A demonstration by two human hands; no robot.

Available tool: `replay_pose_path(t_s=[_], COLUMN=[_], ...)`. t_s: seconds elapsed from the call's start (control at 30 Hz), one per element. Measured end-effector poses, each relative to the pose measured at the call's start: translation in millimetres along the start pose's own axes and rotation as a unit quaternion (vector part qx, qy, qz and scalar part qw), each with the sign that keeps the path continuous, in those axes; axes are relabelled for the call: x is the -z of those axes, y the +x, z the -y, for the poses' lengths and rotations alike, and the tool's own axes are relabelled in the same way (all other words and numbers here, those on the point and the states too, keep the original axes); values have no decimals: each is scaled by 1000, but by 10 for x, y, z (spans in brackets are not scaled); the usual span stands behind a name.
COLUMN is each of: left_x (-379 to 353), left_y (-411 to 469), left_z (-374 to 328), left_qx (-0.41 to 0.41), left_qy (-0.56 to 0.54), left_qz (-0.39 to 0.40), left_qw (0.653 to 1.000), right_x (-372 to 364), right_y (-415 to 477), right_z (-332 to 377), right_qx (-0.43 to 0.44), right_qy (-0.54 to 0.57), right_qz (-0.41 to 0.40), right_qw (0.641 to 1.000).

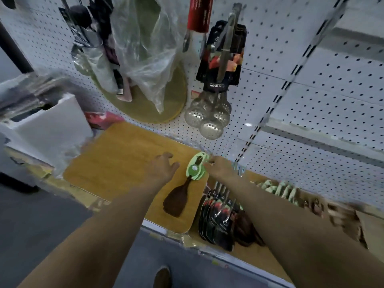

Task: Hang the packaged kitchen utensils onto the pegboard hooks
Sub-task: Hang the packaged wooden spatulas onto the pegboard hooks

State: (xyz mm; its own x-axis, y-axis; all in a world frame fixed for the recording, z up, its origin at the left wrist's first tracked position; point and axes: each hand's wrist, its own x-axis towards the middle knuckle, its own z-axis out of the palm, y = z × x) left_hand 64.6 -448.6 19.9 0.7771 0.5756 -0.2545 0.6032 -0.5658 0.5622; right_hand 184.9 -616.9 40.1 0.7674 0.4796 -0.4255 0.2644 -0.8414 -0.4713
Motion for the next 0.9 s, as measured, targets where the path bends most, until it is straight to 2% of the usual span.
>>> replay_pose_path(t_s=[0.17, 0.37, 0.57, 0.7, 0.9], left_x=[-432, -853, -1054, -1120, -1283], left_y=[246, 415, 433, 510, 665], left_z=[411, 746, 1020, 1072, 842], left_qx=[18, 48, 49, 56, 58], left_qy=[-39, -49, -90, -79, -84], left_qz=[70, 65, 61, 50, 70], left_qw=[997, 995, 993, 994, 992], right_x=[-702, -1245, -1606, -1629, -1584], right_y=[350, 823, 1010, 992, 785], right_z=[-181, -191, -212, -257, -525], right_qx=[-93, -178, -190, -197, -223], right_qy=[74, 181, 137, 136, 270], right_qz=[19, 41, 39, 44, -29], right_qw=[993, 966, 971, 970, 936])
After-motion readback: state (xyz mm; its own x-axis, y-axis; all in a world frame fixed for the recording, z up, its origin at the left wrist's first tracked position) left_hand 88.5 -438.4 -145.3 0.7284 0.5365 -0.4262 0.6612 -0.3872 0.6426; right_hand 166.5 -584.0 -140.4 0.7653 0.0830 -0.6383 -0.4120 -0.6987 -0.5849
